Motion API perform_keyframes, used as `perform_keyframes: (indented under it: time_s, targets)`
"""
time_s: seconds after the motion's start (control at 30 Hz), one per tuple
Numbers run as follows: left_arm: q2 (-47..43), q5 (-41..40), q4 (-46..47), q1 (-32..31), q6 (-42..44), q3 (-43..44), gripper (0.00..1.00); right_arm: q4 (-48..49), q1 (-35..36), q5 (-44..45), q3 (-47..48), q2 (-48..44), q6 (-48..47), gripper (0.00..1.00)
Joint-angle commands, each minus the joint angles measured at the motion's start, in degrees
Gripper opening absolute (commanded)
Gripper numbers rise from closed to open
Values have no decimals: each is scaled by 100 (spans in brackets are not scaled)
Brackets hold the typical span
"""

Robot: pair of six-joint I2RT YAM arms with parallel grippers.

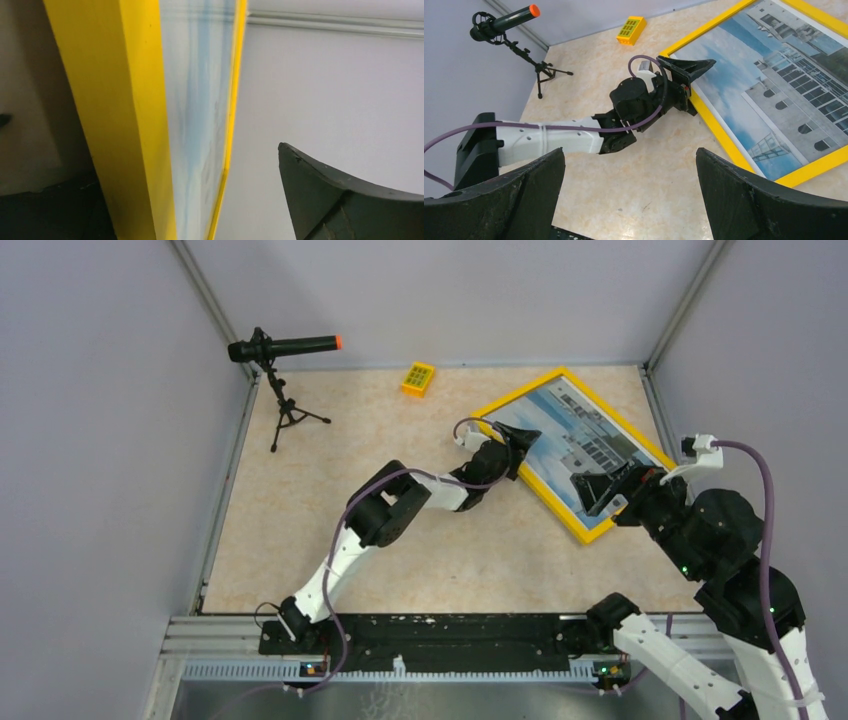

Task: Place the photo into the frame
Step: Turn over the photo frame at the center of the board.

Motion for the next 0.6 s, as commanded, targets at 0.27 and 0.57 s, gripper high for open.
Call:
perform_keyframes:
  time_s: [0.27,0.57]
  targets:
    - [-1296,1253,-4440,168,-267,268,99,103,35,118,60,36,-18,99]
    - [-1900,1044,-3855,153,390,-547,98,34,33,508,224,86,-144,99]
